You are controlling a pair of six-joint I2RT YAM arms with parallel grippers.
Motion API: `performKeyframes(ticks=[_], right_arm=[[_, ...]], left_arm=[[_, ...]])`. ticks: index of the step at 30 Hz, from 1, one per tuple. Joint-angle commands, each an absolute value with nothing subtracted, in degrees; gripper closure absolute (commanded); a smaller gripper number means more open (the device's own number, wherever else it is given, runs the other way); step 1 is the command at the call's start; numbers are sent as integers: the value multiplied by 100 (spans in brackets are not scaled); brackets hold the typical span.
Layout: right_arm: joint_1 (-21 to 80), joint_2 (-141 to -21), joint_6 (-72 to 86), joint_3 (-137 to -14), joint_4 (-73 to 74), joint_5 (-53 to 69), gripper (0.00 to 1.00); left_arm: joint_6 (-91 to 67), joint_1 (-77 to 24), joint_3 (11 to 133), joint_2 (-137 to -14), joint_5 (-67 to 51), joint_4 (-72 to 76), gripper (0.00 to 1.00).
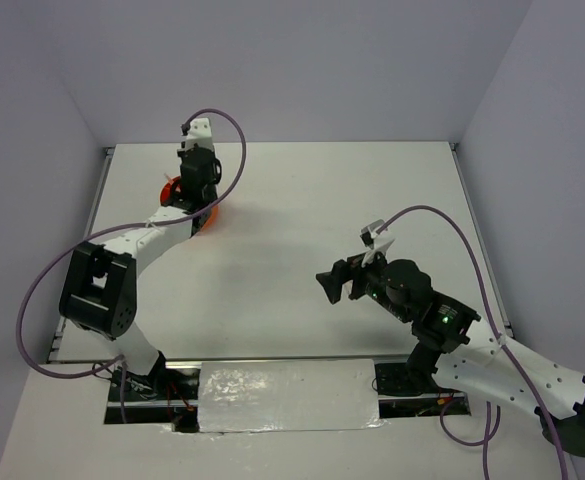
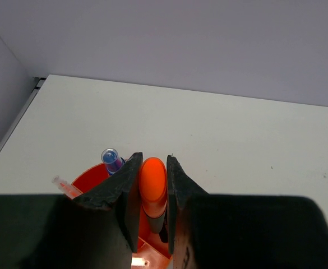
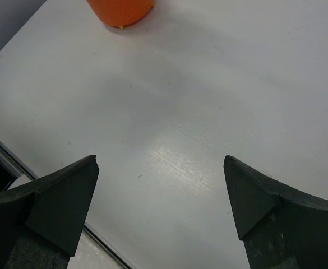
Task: Sort the stationery into containers
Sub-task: Place the pen in the storage box.
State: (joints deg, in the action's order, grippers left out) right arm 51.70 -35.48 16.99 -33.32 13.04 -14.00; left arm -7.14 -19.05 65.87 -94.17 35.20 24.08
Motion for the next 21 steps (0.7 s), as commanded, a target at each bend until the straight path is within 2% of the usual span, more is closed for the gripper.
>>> performKeyframes(ticks=[1, 4, 9, 14, 19, 21], right_arm=[[5142, -3568, 1591, -3463, 1327, -1292, 0], [5142, -3674, 1547, -3480, 1301, -1099, 0], [5142, -3858, 1538, -3560, 1283, -1011, 0], [5142, -3946, 1573, -3568, 1195, -941, 0], [5150, -3981, 1600, -3542, 1143, -853, 0], [5150, -3990, 1600, -3516, 1134, -852, 0]], left_arm=[[-545, -1802, 6539, -9545, 3271, 2997, 95], [-484, -1767, 6487, -9668, 3208, 3163, 89], [-597, -1661, 6460, -9817, 3076, 3217, 86], [-677, -1626, 6381, -9931, 3085, 3243, 78], [-791, -1617, 6170, -9940, 3103, 3383, 54], [-852, -1617, 6152, -9949, 3129, 3349, 49]])
